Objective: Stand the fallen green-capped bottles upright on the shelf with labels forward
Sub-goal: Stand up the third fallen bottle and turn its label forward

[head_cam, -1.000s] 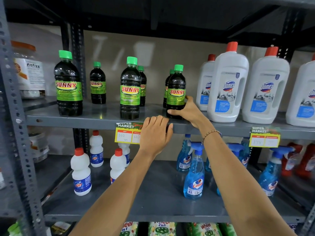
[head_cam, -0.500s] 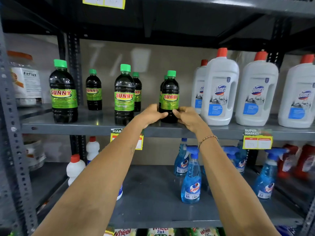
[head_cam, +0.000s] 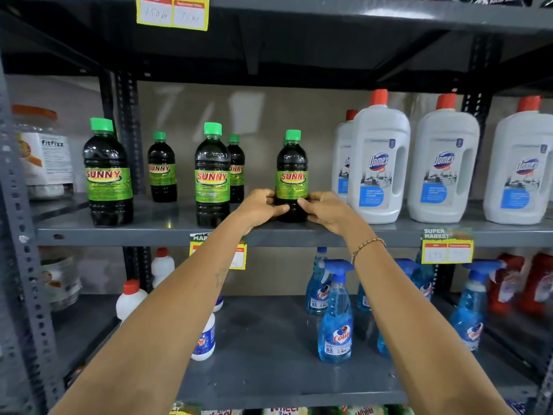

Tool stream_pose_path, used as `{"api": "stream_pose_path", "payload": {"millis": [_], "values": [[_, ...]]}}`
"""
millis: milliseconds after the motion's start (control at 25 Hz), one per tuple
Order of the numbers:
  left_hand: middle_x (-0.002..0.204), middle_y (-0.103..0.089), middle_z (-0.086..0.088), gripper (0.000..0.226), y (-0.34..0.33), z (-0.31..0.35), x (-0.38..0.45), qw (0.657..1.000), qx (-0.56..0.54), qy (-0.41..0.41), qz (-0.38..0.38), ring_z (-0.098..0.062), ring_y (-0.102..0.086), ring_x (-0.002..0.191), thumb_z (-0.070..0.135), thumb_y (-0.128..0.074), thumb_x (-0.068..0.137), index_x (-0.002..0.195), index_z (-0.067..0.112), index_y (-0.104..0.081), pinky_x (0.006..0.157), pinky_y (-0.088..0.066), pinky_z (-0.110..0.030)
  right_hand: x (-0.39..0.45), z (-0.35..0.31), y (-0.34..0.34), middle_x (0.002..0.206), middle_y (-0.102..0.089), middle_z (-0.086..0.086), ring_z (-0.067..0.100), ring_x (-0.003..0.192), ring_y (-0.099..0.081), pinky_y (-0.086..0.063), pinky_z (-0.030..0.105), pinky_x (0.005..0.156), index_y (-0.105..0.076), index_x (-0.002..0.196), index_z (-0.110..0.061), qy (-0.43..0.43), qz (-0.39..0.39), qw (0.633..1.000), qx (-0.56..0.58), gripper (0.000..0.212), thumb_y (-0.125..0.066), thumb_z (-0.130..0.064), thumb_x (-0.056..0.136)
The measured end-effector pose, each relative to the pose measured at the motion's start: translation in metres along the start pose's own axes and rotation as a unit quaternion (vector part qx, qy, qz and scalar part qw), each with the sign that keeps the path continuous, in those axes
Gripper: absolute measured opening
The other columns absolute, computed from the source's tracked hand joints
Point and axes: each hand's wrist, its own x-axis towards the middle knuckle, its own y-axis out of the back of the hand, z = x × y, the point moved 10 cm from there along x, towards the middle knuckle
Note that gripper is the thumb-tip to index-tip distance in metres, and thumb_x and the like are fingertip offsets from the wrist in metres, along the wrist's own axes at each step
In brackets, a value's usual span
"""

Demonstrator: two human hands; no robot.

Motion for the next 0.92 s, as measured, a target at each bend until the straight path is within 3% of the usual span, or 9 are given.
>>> {"api": "stream_pose_path", "payload": {"millis": [280,520,680,920], "values": [[0.112,-0.065,-0.004,0.048,0.005,0.009,-0.022,0.998,-0.046,-0.031,-0.001,-0.016,-0.061,0.107,0.021,-0.080,0.075,0.118,0.011,-0.059,0.098,-0.046,-0.030,-0.016,-0.003,0.005,0.122,-0.061,0.012,0.019,0.113,-0.058,-0.047,0.031,0.099,-0.050,0.130,0.002,0.015,-0.024,1.000,0.007,0.039,-0.059,-0.012,0.094],[0.100,-0.066,-0.001,0.043,0.009,0.011,-0.035,0.995,-0.088,-0.038,-0.008,-0.011,-0.063,0.098,0.015,-0.081,0.073,0.110,0.011,-0.059,0.091,-0.049,-0.026,-0.027,-0.005,0.006,0.117,-0.063,0.014,0.018,0.104,-0.063,-0.057,0.020,0.080,-0.050,0.127,0.003,0.035,-0.043,0.998,0.029,0.042,-0.064,-0.012,0.091],[0.099,-0.066,-0.002,0.039,0.010,0.013,-0.036,0.995,-0.086,-0.044,-0.006,-0.010,-0.063,0.096,0.015,-0.080,0.073,0.106,0.013,-0.059,0.092,-0.050,-0.028,-0.029,-0.005,0.007,0.116,-0.064,0.013,0.016,0.101,-0.064,-0.057,0.020,0.081,-0.053,0.120,-0.002,0.044,-0.039,0.998,0.027,0.034,-0.065,-0.013,0.090],[0.099,-0.066,-0.002,0.040,0.010,0.015,-0.040,0.996,-0.079,-0.050,-0.002,-0.011,-0.064,0.095,0.016,-0.080,0.074,0.108,0.013,-0.059,0.092,-0.050,-0.029,-0.030,-0.005,0.008,0.114,-0.064,0.012,0.016,0.101,-0.063,-0.057,0.020,0.080,-0.052,0.124,0.001,0.044,-0.043,0.998,0.026,0.038,-0.064,-0.013,0.090]]}}
